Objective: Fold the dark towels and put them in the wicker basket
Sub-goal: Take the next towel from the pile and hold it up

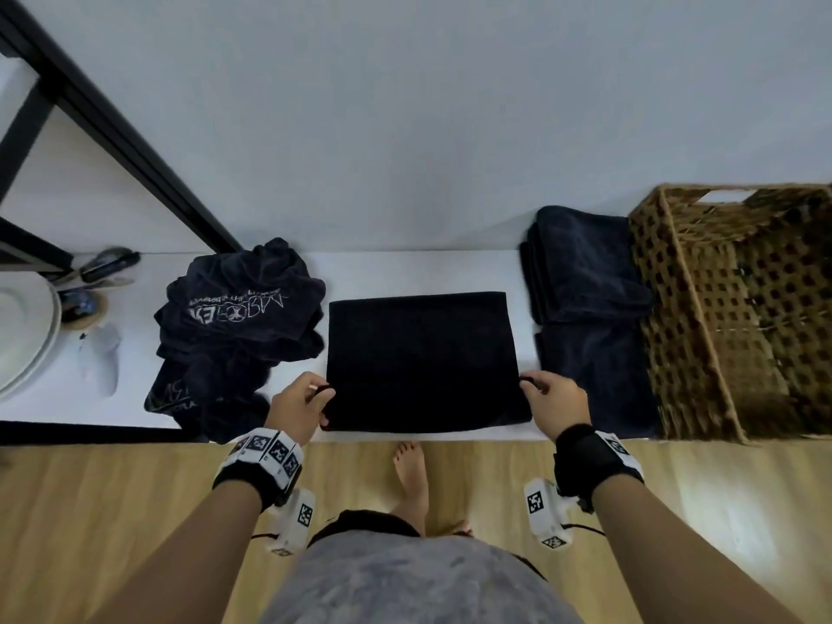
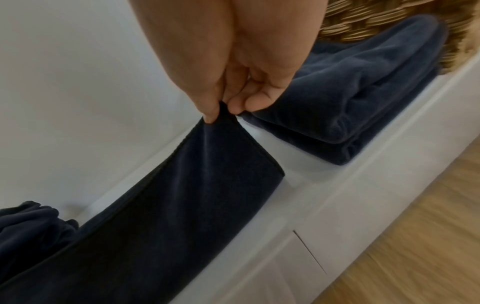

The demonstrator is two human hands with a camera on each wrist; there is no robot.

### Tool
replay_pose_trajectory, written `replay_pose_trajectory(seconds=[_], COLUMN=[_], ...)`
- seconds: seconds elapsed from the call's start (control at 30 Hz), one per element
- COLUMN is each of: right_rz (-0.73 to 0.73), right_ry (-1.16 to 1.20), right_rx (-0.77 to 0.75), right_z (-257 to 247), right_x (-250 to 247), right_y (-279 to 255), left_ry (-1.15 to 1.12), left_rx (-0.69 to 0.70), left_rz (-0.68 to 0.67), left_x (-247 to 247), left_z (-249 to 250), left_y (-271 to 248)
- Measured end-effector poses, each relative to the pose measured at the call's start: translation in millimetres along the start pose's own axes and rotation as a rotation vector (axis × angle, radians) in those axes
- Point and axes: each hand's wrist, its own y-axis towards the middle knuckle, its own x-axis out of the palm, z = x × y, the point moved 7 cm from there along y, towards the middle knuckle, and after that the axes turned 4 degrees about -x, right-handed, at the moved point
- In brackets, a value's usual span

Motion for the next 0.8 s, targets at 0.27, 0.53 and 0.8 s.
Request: replay_pose_trajectory(seconds=[0.27, 0.53, 0.8], right_rz=[0.075, 0.132, 0.156], right_ry=[-0.064, 0.000, 0.055], right_rx=[0.038, 0.085, 0.146], right_z=[-37, -63, -67], right_x=[11, 10, 21], right_y=[65, 119, 159], left_ry=[0.105, 0.111, 0.149], left_rx=[0.074, 0.085, 0.063], left_rz=[0.115, 0.131, 0.162], left_x=[-12, -15, -11], left_z=[31, 68, 93], left_y=[58, 107, 139])
